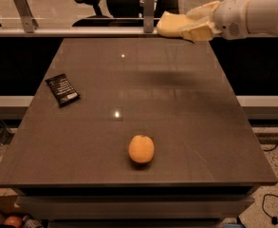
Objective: Move sponge near orange
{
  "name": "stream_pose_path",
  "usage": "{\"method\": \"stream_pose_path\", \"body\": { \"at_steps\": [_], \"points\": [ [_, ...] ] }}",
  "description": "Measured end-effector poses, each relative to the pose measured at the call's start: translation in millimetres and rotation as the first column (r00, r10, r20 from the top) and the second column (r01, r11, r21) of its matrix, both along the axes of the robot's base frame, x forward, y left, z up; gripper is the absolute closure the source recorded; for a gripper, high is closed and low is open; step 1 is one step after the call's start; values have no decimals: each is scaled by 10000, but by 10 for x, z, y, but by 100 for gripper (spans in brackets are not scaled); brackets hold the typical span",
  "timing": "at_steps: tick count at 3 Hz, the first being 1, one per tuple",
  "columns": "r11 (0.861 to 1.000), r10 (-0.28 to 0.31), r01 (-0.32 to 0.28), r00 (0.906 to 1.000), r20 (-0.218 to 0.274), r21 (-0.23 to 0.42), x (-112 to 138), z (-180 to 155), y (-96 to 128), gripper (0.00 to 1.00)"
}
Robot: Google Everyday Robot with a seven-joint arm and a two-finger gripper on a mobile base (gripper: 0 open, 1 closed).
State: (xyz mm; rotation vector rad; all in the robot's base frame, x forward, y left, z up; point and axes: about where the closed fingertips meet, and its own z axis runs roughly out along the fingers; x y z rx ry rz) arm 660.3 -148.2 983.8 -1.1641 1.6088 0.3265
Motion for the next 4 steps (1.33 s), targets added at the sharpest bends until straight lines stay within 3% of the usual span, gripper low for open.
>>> {"method": "stream_pose_path", "body": {
  "at_steps": [2, 4],
  "points": [
    [9998, -211, 211, 9995, 234, -4, -476, 199, -231, 100],
    [9992, -376, 373, 9991, 195, 163, -909, 150, -364, 100]
  ]
}}
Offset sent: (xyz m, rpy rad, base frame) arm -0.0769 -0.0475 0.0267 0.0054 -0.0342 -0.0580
